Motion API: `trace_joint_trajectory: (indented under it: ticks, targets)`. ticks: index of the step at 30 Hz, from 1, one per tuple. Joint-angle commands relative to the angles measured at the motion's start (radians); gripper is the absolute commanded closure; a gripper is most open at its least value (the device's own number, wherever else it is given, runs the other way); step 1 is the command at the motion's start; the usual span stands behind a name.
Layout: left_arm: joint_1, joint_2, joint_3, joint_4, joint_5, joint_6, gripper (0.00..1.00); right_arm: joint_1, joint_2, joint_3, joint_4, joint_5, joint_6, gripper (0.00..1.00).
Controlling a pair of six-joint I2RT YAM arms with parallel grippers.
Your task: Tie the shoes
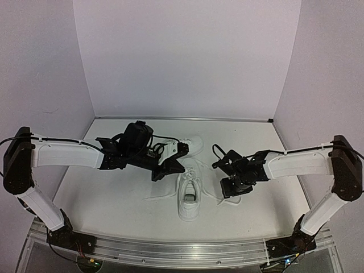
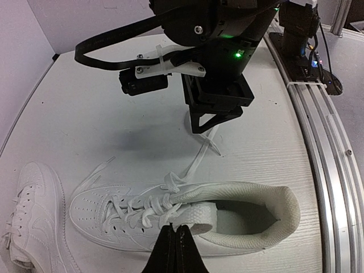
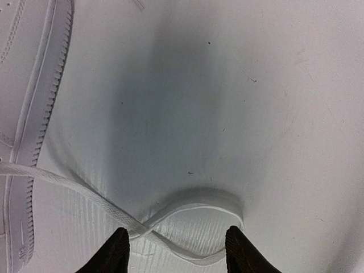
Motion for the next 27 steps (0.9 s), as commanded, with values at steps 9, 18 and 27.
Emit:
trace_joint_trajectory:
  ticks: [9, 18, 27]
  targets:
    - [-0.004, -0.030, 0.041, 0.007, 0.016, 0.012, 1.00, -0.022, 0.021, 0.005, 0.045, -0.104, -0.040, 0.53]
    - [-0.003, -0.030, 0.038, 0.009, 0.004, 0.005, 1.00, -0.022, 0.068, -0.013, 0.108, -0.140, -0.013, 0.61]
    - [-0.005, -0.022, 0.036, 0.019, 0.001, 0.007, 1.00, -0.022, 0.088, -0.026, 0.109, -0.118, 0.003, 0.63]
